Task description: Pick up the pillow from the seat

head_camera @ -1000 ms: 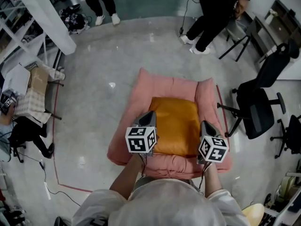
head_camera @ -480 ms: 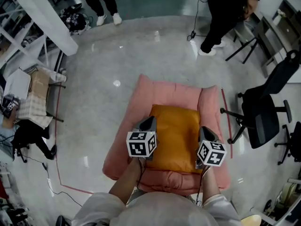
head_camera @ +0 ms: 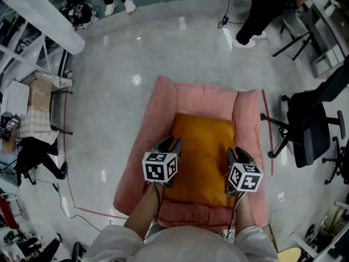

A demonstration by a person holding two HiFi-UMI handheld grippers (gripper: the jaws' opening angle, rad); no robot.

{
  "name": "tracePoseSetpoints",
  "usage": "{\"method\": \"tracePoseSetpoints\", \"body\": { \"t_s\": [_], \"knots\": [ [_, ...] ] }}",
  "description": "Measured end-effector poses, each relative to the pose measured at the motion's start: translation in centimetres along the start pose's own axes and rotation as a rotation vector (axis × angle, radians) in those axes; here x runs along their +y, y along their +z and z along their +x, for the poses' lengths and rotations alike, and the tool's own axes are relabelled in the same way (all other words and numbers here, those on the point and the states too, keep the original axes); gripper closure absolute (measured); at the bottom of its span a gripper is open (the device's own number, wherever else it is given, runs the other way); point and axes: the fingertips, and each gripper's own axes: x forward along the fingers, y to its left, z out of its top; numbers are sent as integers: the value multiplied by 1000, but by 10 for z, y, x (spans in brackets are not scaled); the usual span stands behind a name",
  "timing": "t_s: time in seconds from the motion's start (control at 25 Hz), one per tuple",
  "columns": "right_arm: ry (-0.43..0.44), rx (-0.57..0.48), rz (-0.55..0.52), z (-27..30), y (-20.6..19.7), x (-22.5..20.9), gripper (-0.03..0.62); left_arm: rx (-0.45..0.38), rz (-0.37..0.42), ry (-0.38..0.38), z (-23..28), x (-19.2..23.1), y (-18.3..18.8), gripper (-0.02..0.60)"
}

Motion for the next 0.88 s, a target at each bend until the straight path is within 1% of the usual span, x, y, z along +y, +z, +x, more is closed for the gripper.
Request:
{"method": "tracePoseSetpoints", "body": {
  "t_s": [0.08, 0.24, 0.48, 0.56, 0.64, 0.72, 0.88],
  "knots": [
    [11, 42, 1, 5, -10, -6, 456, 44, 0, -8, 9, 0, -11, 427],
    [25, 112, 1, 16, -27, -15, 407, 121, -10, -16, 23, 5, -31, 392],
    [69, 220, 23, 36, -51, -8, 342, 255, -19, -2, 34, 26, -65, 324],
    [84, 262, 26, 44, -58, -5, 325, 301, -42, 5, 39, 34, -77, 305],
    [91, 304, 31, 50, -65, -5, 318, 350, -76, 3, 45, 39, -88, 277],
    [98, 341, 44, 55, -75, -4, 316, 394, -96, -4, 49, 40, -98, 272],
    [115, 399, 86, 65, -94, -1, 315, 462, -80, -4, 58, 44, -115, 270]
  ]
}}
